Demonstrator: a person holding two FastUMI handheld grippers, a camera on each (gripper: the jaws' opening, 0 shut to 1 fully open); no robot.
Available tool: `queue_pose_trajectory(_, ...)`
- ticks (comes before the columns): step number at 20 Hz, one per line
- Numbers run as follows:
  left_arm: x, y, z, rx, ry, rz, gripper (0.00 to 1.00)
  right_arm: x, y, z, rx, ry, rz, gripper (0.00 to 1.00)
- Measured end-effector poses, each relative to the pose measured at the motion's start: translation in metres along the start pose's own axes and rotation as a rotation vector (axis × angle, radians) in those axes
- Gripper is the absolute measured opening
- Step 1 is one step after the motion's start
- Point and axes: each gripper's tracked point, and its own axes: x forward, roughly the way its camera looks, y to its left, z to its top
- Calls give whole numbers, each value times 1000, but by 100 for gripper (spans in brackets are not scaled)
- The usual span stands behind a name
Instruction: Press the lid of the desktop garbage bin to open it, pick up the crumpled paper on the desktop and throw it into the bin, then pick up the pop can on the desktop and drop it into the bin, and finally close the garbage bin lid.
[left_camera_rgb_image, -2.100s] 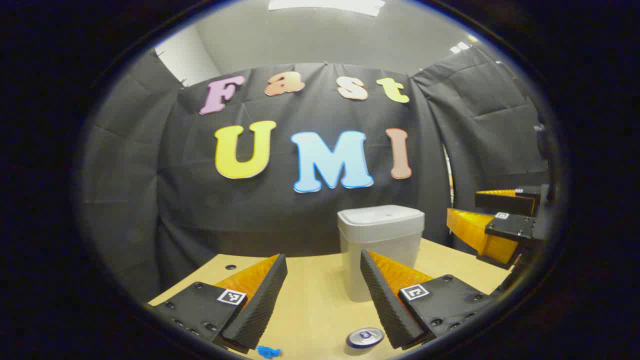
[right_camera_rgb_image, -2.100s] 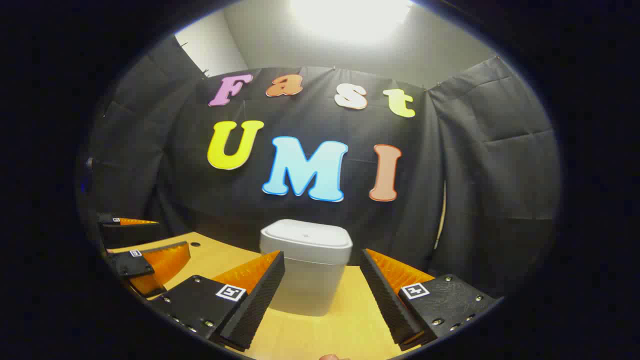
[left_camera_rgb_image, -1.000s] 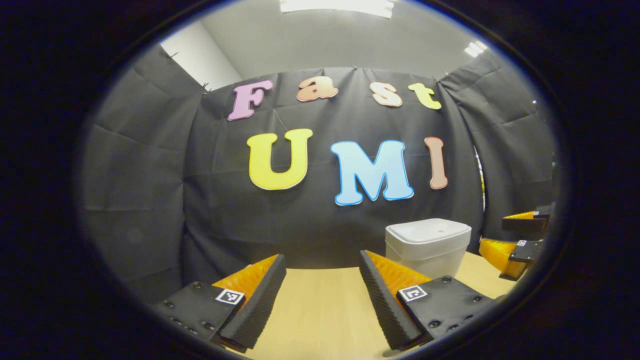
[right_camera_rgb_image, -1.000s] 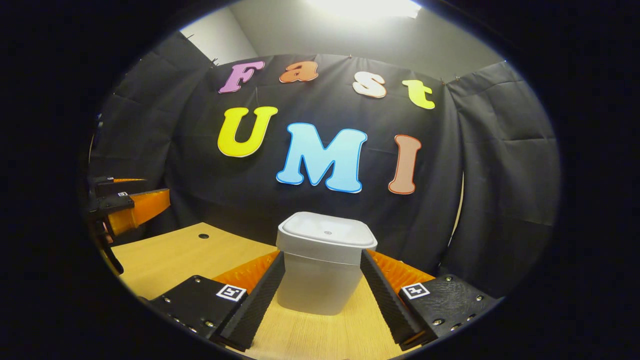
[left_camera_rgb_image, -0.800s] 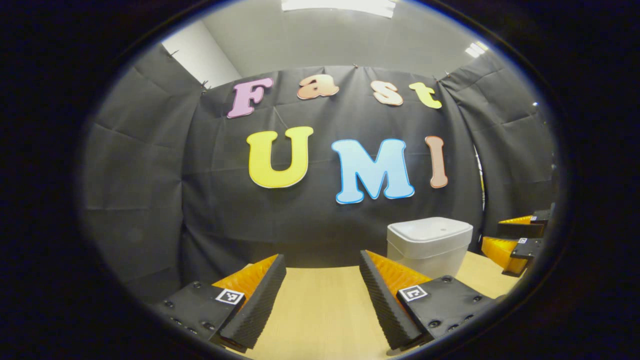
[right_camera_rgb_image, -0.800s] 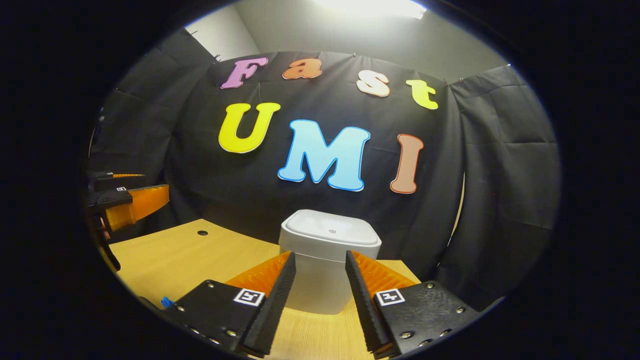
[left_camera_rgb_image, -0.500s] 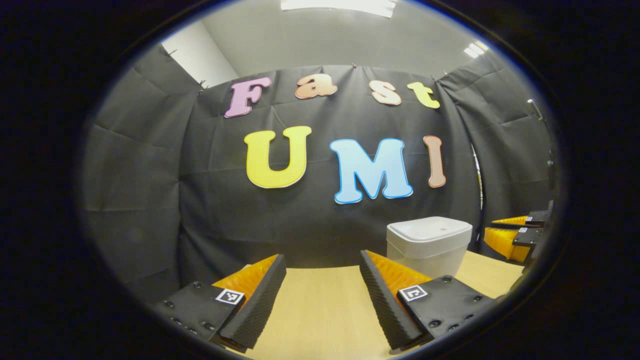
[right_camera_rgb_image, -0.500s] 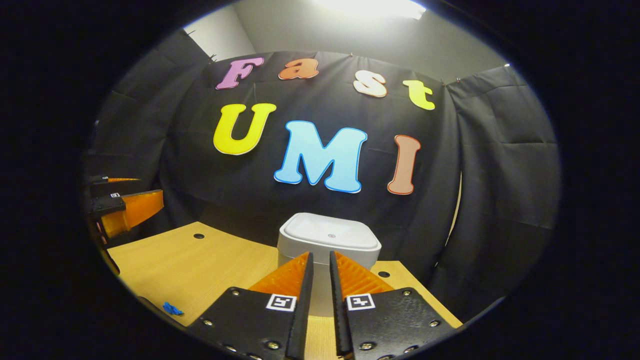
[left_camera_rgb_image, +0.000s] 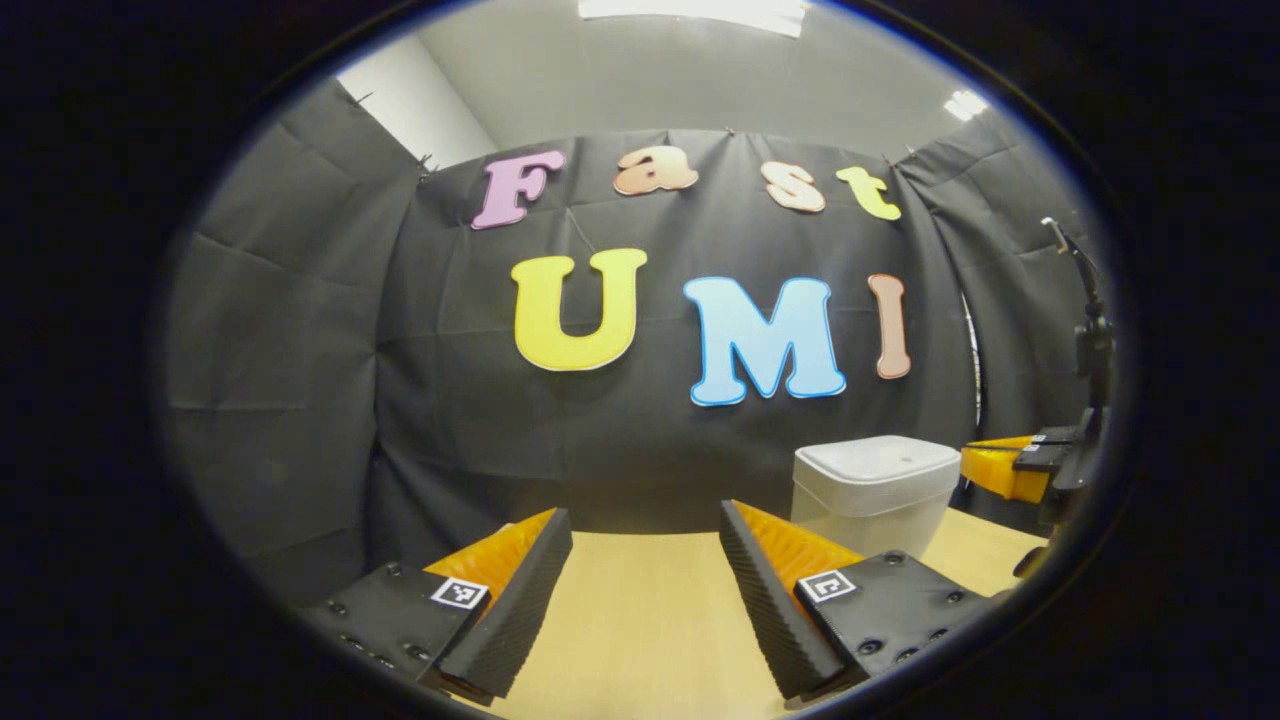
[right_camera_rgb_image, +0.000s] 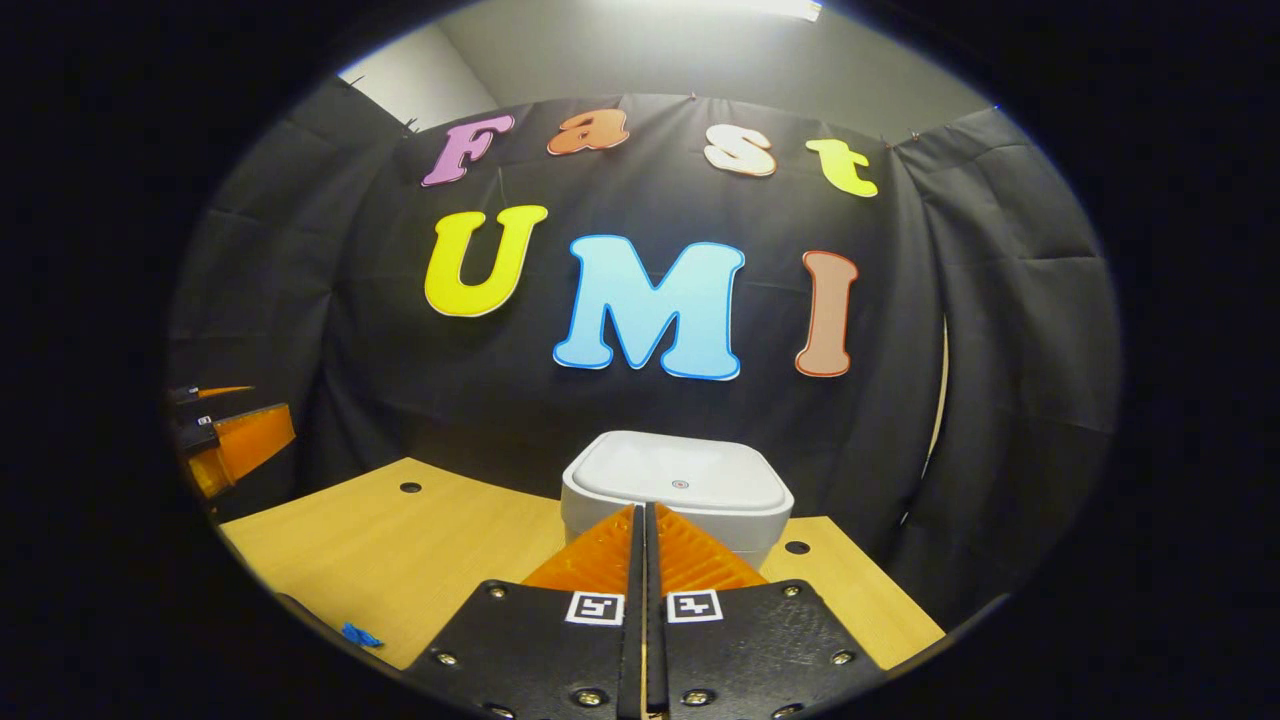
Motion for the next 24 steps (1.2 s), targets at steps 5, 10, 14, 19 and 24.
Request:
queue_pose_trajectory(5, 3, 7, -6, -3, 17, 8, 97, 43, -9, 6, 49, -1, -25, 1)
queue_pose_trajectory(10, 10, 10, -11, -7, 25, 19, 99, 78, -24, 2, 75, 23, -45, 2)
queue_pose_trajectory(14, 12, 11, -16, -19, 34, 26, 97, 92, -30, -7, 97, 53, -42, 1)
queue_pose_trajectory(19, 20, 5, -21, -20, 42, 21, 96, 94, -34, -18, 92, 84, -36, 0)
queue_pose_trajectory(24, 26, 3, -23, -16, 46, 28, 96, 95, -33, -24, 175, 91, 10, 1)
